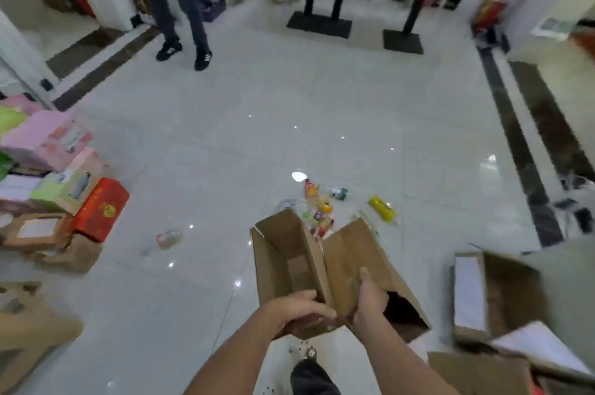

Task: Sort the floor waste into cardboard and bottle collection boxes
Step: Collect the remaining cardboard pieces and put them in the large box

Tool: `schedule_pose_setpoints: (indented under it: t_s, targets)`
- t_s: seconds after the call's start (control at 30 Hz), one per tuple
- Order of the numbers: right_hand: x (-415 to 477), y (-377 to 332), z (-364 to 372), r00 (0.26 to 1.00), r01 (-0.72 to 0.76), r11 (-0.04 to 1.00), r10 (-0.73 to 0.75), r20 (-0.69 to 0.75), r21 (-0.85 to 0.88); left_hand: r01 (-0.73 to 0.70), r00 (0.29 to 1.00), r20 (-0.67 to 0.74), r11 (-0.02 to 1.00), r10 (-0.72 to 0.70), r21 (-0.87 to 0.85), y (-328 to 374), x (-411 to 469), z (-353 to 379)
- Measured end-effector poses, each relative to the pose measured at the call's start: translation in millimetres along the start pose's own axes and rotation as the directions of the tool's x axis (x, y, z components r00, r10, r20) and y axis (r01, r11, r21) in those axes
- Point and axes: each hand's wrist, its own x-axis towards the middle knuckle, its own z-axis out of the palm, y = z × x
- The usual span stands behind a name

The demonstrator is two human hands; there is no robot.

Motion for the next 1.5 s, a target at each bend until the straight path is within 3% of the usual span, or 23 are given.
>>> schedule_pose_setpoints:
  t_s: [0.13,0.2,0.33,0.43,0.6,0.77,0.87,1.0,1.1,1.23,1.5]
  targets:
    - [2,-35,-101,0.991,0.030,0.968,0.003,-0.131,0.249,-0.043,0.999,0.012,0.969,0.041,0.243,39,24,90]
    - [4,-43,-153,0.978,0.052,0.927,0.027,-0.205,0.370,-0.089,0.996,0.037,0.905,0.080,0.417,55,35,142]
    - [10,-55,-255,0.937,0.113,0.807,0.107,-0.333,0.579,-0.231,0.972,0.178,0.772,0.155,0.592,68,79,236]
    - [16,-61,-332,0.906,0.157,0.712,0.172,-0.387,0.684,-0.306,0.951,0.257,0.603,0.169,0.737,73,108,315]
    - [30,-61,-441,0.853,0.200,0.579,0.294,-0.431,0.790,-0.373,0.923,0.354,0.130,0.148,0.919,86,108,438]
    - [41,-65,-522,0.786,0.238,0.526,0.390,-0.480,0.817,-0.396,0.904,0.423,-0.255,0.059,0.882,90,125,518]
    - [49,-61,-553,0.758,0.253,0.540,0.405,-0.511,0.803,-0.404,0.890,0.455,-0.399,0.038,0.823,97,138,551]
    - [67,-62,-578,0.724,0.241,0.632,0.389,-0.569,0.737,-0.415,0.882,0.471,-0.466,0.004,0.781,114,163,587]
    - [82,-71,-591,0.715,0.242,0.704,0.336,-0.613,0.668,-0.441,0.846,0.534,-0.581,-0.014,0.684,133,187,613]
    - [100,-88,-598,0.661,0.253,0.728,0.351,-0.663,0.637,-0.472,0.797,0.602,-0.671,-0.049,0.571,156,215,649]
    - [125,-131,-610,0.583,0.181,0.768,0.420,-0.696,0.615,-0.538,0.747,0.652,-0.692,-0.127,0.481,177,283,681]
